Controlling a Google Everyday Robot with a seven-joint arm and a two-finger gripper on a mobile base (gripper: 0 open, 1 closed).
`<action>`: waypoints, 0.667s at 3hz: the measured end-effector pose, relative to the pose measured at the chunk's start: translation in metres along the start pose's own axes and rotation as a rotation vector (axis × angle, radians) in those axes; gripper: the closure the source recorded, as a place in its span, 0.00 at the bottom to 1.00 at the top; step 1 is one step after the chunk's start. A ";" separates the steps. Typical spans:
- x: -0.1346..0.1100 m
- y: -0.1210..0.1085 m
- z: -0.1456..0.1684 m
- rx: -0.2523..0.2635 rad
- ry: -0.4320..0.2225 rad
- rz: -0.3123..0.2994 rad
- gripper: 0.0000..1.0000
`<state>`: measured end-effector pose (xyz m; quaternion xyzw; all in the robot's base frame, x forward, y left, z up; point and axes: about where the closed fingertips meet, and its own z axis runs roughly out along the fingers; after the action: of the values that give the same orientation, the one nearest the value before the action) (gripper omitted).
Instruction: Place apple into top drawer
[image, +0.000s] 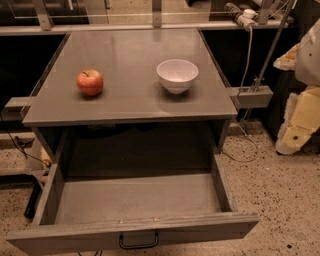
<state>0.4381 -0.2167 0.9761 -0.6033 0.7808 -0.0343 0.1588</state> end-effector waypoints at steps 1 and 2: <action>-0.004 -0.002 0.001 0.007 -0.007 -0.002 0.00; -0.016 -0.006 0.014 -0.001 -0.029 -0.005 0.00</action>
Offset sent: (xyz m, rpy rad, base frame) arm 0.0249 0.0301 -0.0259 0.0541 0.0121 0.0245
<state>0.4510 -0.2011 0.9671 -0.6057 0.7769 -0.0256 0.1701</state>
